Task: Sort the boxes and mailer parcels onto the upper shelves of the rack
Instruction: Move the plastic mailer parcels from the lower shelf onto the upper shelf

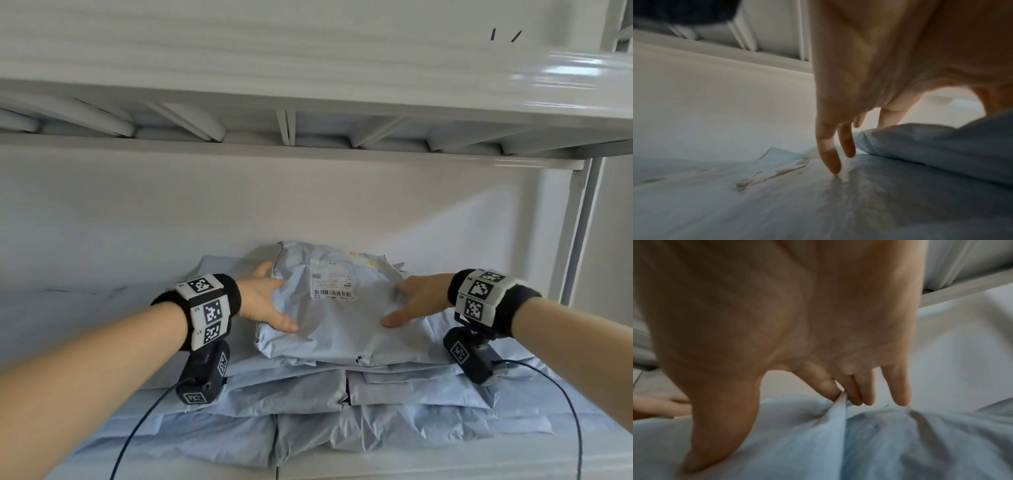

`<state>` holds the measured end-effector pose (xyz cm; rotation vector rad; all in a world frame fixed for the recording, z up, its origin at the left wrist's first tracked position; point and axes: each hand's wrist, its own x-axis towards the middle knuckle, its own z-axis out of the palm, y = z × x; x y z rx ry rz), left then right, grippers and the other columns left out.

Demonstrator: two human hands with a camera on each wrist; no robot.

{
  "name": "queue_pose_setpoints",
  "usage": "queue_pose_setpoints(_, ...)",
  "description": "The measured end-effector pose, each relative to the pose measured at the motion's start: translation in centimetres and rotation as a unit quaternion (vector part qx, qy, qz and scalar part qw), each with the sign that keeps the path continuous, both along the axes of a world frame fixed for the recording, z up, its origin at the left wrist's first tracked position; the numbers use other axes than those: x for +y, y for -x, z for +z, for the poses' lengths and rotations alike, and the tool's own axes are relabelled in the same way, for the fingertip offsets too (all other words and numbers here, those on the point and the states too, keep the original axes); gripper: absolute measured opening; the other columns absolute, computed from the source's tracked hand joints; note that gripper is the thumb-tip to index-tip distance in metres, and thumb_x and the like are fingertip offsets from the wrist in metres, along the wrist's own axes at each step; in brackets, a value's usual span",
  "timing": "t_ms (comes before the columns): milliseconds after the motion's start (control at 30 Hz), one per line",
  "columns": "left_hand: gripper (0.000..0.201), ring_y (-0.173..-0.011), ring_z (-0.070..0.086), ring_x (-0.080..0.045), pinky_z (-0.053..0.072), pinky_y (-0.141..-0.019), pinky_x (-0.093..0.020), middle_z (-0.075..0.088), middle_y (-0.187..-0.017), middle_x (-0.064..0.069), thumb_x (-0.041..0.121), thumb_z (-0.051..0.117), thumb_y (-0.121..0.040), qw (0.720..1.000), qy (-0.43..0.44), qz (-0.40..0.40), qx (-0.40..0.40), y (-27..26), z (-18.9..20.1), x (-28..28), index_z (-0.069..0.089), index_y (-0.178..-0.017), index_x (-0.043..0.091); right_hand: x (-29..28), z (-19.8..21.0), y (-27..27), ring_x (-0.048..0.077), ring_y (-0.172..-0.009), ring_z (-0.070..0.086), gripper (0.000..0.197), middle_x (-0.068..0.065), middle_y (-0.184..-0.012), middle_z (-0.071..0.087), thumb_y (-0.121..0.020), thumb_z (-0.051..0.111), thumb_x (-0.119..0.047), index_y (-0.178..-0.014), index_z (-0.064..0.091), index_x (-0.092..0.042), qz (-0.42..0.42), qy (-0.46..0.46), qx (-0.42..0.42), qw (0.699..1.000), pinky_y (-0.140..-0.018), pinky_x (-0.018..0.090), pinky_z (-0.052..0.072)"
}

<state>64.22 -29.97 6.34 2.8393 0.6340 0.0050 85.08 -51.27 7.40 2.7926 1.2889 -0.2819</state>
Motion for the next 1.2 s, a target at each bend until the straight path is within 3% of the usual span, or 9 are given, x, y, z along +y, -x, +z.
queue_pose_setpoints(100,0.101,-0.148,0.005,-0.022,0.012,-0.118,-0.031,-0.016,-0.159,-0.002,0.065,0.064,-0.076,0.999,-0.038,0.011,0.027,-0.1,-0.5,0.1,0.019,-0.152,0.016,-0.4,-0.6,-0.1,0.021,-0.128,0.045,0.096,0.000,-0.145,0.044,-0.069,0.048,-0.087,-0.141,0.041,-0.024,-0.006,0.032,-0.037,0.999,-0.110,0.041,0.034)
queue_pose_setpoints(200,0.090,-0.141,0.029,-0.020,0.026,-0.115,-0.029,0.021,-0.158,-0.004,0.067,0.053,-0.082,0.998,-0.048,-0.006,0.043,0.1,-0.6,0.0,0.027,-0.149,0.013,-0.6,-1.0,0.1,0.024,-0.144,0.025,0.096,0.005,-0.157,0.023,-0.074,0.038,-0.087,-0.148,0.031,-0.027,-0.012,0.046,-0.070,0.996,-0.115,0.045,0.024)
queue_pose_setpoints(367,0.081,-0.135,0.040,-0.018,0.032,-0.109,-0.026,0.038,-0.152,-0.001,0.062,0.054,-0.085,0.998,-0.065,-0.018,-0.007,0.9,-0.9,-0.4,0.032,-0.148,0.017,-1.1,-1.0,1.5,0.027,-0.136,0.036,0.079,0.009,-0.150,0.035,-0.086,0.035,-0.076,-0.144,0.041,-0.023,0.021,0.021,-0.123,0.992,-0.112,0.045,0.030)
queue_pose_setpoints(533,0.061,-0.134,0.039,-0.013,0.029,-0.108,-0.024,0.043,-0.147,0.004,0.048,0.063,-0.086,0.986,-0.059,-0.070,-0.140,3.3,-0.6,-2.5,0.046,-0.140,0.026,-2.1,0.5,4.2,0.026,-0.143,0.027,0.079,0.007,-0.158,0.025,-0.091,0.031,-0.069,-0.152,0.025,-0.019,0.076,0.010,-0.164,0.983,-0.116,0.043,0.025)
queue_pose_setpoints(700,0.040,-0.106,0.045,0.020,0.030,-0.091,-0.002,0.055,-0.127,0.024,0.037,0.068,-0.085,0.953,-0.052,-0.175,-0.243,7.4,-1.8,-5.5,0.058,-0.124,0.038,-3.1,1.8,9.0,0.018,-0.140,0.029,0.073,-0.001,-0.156,0.027,-0.092,0.032,-0.067,-0.152,0.021,-0.027,0.165,-0.037,-0.222,0.960,-0.114,0.039,0.027)
queue_pose_setpoints(767,0.036,-0.101,0.047,0.022,0.032,-0.084,0.002,0.059,-0.118,0.026,0.033,0.069,-0.085,0.942,-0.044,-0.213,-0.254,9.3,-3.0,-6.6,0.062,-0.119,0.039,-3.4,1.8,11.5,0.016,-0.138,0.032,0.070,-0.005,-0.154,0.032,-0.092,0.032,-0.066,-0.151,0.024,-0.029,0.204,-0.064,-0.235,0.948,-0.112,0.036,0.030)
queue_pose_setpoints(967,0.030,-0.105,0.056,0.007,0.039,-0.090,-0.007,0.065,-0.112,0.019,0.017,0.070,-0.085,0.919,0.023,-0.301,-0.252,14.6,-8.3,-7.1,0.070,-0.113,0.030,-3.0,-0.6,20.3,0.019,-0.129,0.044,0.067,-0.002,-0.144,0.044,-0.091,0.033,-0.060,-0.145,0.038,-0.022,0.312,-0.112,-0.265,0.905,-0.103,0.038,0.040)
queue_pose_setpoints(1067,0.027,-0.096,0.059,0.003,0.045,-0.083,-0.015,0.065,-0.108,0.018,0.018,0.066,-0.088,0.923,0.085,-0.315,-0.205,17.7,-12.3,-5.9,0.069,-0.111,0.030,-2.0,-3.1,25.0,0.024,-0.126,0.048,0.058,0.003,-0.140,0.049,-0.094,0.044,-0.052,-0.140,0.046,-0.015,0.355,-0.150,-0.252,0.888,-0.100,0.040,0.042)
queue_pose_setpoints(1200,0.027,-0.093,0.051,0.011,0.038,-0.082,-0.007,0.056,-0.103,0.031,0.023,0.062,-0.091,0.940,0.124,-0.290,-0.127,22.5,-19.5,-2.9,0.066,-0.115,0.032,-0.1,-7.9,30.8,0.025,-0.126,0.050,0.053,0.005,-0.138,0.052,-0.095,0.051,-0.045,-0.138,0.050,-0.012,0.374,-0.186,-0.230,0.879,-0.100,0.041,0.044)
